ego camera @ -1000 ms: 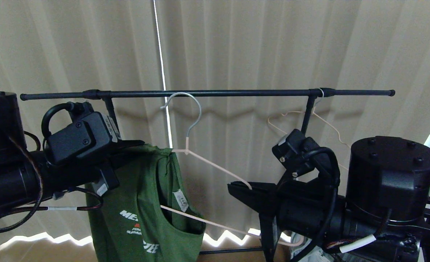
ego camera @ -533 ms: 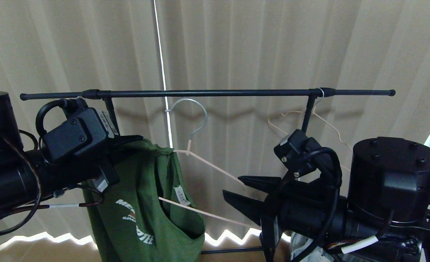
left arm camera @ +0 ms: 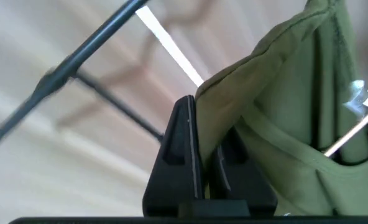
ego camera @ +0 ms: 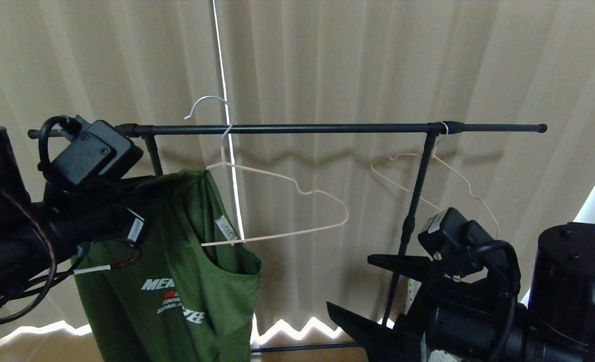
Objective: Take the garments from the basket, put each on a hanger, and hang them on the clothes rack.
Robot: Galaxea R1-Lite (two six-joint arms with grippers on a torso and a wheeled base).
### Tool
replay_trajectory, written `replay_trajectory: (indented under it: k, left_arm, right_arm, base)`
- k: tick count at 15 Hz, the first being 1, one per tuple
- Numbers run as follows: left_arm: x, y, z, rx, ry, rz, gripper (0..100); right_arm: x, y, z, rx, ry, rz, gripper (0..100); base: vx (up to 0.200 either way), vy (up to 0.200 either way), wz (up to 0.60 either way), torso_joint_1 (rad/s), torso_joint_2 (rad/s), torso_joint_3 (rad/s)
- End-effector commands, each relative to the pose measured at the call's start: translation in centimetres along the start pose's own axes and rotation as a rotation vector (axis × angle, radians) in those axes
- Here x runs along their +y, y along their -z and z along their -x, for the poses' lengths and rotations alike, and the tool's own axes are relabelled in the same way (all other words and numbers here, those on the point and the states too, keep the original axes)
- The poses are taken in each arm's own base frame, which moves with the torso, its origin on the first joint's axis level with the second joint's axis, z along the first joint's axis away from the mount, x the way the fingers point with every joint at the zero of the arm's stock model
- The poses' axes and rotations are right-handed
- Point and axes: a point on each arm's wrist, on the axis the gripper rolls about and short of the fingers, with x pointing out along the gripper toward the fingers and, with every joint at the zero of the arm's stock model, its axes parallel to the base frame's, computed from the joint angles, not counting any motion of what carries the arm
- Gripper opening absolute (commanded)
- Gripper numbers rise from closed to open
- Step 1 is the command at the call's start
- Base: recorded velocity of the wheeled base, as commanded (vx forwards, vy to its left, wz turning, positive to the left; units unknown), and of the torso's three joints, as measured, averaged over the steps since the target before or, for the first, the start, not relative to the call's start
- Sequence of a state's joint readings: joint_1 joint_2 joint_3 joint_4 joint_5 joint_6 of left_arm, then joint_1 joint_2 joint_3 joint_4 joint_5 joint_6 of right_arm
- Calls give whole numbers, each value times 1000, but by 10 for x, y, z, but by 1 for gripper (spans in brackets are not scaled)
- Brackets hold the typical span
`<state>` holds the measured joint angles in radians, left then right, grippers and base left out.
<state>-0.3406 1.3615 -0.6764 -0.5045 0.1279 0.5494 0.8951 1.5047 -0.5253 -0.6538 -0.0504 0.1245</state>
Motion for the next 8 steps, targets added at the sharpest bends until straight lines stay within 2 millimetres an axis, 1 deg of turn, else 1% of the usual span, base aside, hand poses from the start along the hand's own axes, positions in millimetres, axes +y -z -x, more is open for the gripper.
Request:
replay_trajectory:
  k: [1,3,4,5,6,7,8]
  left_arm:
    - [1,-4,0,-21,-14,22,0]
    - [1,-16,0,-95,-22,71,0]
    - [1,-23,2,-137,-21,95,0]
    - [1,-25,2,-145,-22,102,0]
    - [-1,-32,4,-188,-7,138,0]
    - [-3,-33,5,-201,-1,151,0]
    - [-5,-38,7,-241,25,174,0]
  right_arm:
    - [-1,9,4,27,3,0,100]
    - [-2,15,-4,61,6,-9,100]
    - [-2,19,-13,66,12,-22,100]
    - [-2,20,-16,64,13,-27,100]
    - [-2,23,-29,34,25,-60,100]
    - [-2,23,-33,21,29,-67,100]
    - [-3,25,-45,-20,38,-77,100]
  base:
    - [0,0,0,0,0,0]
    - [0,0,0,0,0,0]
    - [0,0,0,0,0,0]
    - [0,0,0,0,0,0]
    - [0,0,0,0,0,0]
    - [0,0,0,0,0,0]
    - [0,0,0,0,0,0]
